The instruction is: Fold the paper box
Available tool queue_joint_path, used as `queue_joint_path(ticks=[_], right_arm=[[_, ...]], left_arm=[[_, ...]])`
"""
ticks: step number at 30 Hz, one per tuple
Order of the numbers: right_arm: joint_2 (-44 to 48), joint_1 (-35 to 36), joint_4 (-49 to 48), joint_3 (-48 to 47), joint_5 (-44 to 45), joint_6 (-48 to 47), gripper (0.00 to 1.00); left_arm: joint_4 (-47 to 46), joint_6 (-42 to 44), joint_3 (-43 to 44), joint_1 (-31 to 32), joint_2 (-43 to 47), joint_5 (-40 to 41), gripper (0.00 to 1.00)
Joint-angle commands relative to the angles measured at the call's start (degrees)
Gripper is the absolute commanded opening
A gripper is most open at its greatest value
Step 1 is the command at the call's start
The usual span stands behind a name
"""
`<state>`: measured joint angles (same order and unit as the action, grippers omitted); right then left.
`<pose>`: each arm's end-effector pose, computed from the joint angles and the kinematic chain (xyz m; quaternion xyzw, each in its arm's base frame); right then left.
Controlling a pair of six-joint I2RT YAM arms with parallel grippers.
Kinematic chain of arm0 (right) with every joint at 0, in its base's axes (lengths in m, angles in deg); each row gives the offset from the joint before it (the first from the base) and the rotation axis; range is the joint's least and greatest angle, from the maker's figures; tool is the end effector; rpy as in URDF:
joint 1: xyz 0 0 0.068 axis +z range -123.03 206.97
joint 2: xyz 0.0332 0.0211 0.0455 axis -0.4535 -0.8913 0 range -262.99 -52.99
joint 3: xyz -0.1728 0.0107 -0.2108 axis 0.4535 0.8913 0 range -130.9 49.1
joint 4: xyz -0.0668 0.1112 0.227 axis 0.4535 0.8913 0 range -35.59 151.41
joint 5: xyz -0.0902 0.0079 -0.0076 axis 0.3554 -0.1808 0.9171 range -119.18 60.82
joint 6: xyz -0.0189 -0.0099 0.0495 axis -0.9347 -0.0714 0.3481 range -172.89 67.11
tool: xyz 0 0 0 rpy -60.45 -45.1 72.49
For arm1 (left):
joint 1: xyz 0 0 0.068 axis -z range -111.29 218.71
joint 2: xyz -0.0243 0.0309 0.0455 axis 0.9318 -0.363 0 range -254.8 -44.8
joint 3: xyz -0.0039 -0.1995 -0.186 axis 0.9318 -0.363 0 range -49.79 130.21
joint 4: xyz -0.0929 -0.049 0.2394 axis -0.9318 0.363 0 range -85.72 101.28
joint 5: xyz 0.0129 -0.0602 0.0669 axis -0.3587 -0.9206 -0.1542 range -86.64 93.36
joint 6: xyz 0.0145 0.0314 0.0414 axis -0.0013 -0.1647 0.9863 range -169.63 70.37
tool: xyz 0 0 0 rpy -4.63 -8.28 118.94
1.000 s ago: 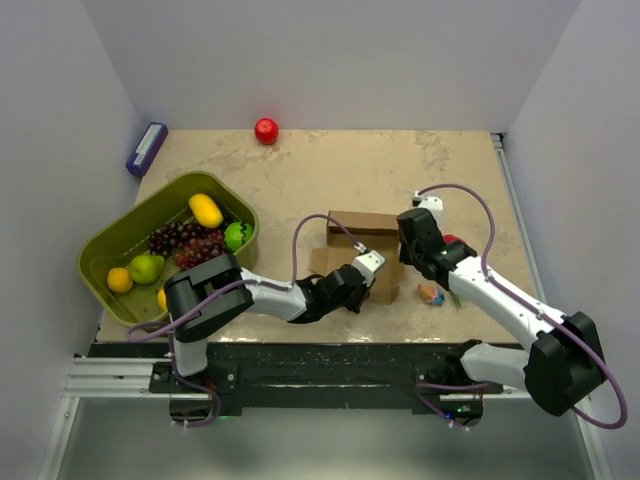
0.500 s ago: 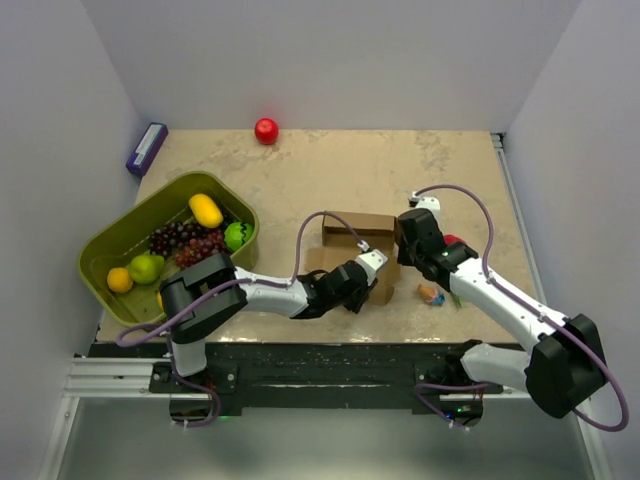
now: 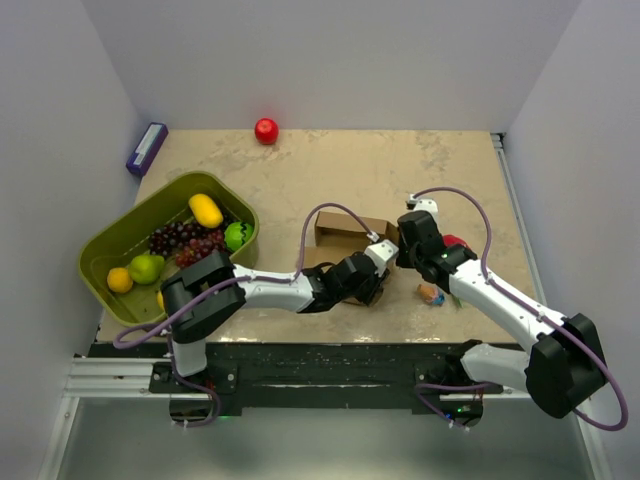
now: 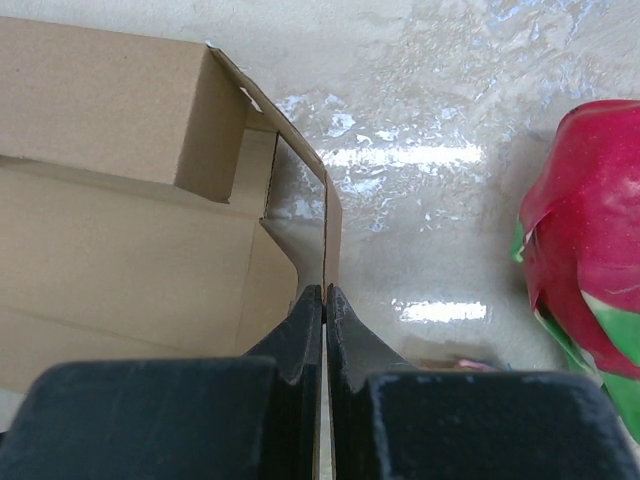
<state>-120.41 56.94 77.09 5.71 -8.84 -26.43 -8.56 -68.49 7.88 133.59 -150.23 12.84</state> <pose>0.2145 0.1094 0.2341 0.0371 0.9164 0.0271 0.3975 0.1704 -0.3495 0.1644 0.3102 0.8283 -0.2530 0.3920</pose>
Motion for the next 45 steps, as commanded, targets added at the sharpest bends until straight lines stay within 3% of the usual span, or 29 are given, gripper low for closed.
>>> queue_joint_path(ticks=[1,20,29,45], right_arm=[[1.85,-0.01,-1.76,0.24,-0.47,-1.32,0.00],[3.70,-0.01,-0.26,-0.72,-4.25,0.00,0.00],[4.66,0.08,-0.88,-1.16,-6.27,1.93,0.00],[6.42,0.08,-5.36,2.44,-9.53,6.50,0.00]], left_arm=[[-3.33,1.27,3.94,-0.46,-2.76,3.09,0.37],[-5.44,-0.48,0.95,-0.55,-11.03,5.82,0.28],[-7.55,-2.59,-1.94,-0.63,-13.14,3.27,0.25],[-19.76,-6.02,-11.17,-2.57,-12.00,-5.25,0.22]])
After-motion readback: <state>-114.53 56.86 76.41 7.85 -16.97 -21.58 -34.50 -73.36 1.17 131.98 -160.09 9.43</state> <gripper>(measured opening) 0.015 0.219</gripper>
